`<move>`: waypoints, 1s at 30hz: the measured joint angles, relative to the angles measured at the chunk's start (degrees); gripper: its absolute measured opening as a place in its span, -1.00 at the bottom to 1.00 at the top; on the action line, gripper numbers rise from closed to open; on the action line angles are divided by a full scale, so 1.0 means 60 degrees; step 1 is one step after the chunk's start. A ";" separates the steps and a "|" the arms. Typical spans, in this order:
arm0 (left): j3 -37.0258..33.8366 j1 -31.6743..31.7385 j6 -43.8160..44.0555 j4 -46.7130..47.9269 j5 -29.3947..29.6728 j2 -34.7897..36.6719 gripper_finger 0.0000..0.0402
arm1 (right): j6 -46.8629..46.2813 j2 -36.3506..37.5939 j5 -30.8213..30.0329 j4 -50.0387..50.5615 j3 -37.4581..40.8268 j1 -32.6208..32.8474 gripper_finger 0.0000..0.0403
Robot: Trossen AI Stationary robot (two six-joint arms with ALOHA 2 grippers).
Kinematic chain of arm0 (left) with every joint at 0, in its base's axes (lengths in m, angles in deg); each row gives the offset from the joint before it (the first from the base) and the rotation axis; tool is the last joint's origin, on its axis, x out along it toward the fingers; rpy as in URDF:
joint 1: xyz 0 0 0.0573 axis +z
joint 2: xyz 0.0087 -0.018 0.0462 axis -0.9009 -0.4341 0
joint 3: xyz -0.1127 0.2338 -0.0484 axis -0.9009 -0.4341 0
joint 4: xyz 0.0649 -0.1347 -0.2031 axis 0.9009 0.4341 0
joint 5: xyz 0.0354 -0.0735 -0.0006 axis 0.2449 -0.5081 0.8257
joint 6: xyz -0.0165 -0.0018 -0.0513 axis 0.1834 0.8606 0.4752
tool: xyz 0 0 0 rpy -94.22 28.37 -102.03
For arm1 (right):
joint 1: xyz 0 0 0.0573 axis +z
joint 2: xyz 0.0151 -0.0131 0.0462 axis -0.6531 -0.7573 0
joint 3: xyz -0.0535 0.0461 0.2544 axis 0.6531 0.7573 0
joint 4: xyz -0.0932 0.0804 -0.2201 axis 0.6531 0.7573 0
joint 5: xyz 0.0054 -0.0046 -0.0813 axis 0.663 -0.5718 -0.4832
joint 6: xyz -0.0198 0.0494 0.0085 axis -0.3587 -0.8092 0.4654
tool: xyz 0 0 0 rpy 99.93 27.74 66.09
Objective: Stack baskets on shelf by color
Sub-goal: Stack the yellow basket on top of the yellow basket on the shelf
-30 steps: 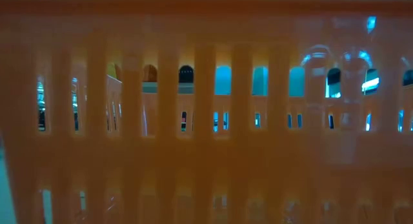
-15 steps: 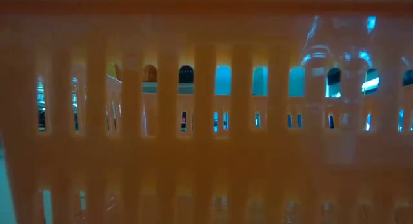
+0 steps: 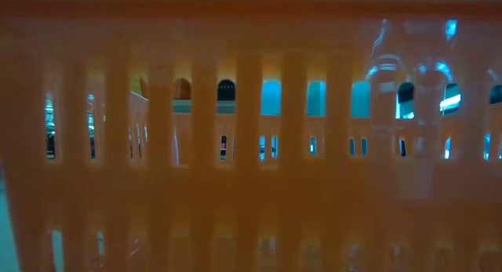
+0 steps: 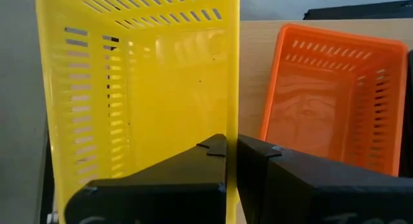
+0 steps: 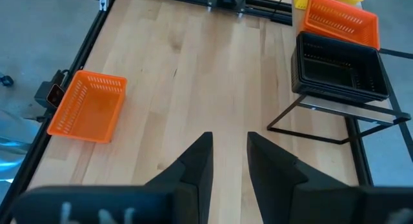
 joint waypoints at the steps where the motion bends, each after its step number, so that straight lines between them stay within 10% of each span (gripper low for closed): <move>1: 0.0000 0.0000 0.0002 0.0011 -0.0019 0.0000 -1.00 | 0.0000 0.0000 0.0000 0.0000 0.0000 0.0000 -0.54; 30: -0.0794 -0.0003 -0.0696 -0.0237 -0.0328 -0.0004 -0.67 | 0.0284 0.0000 -0.0139 0.0000 0.0000 0.0004 -0.54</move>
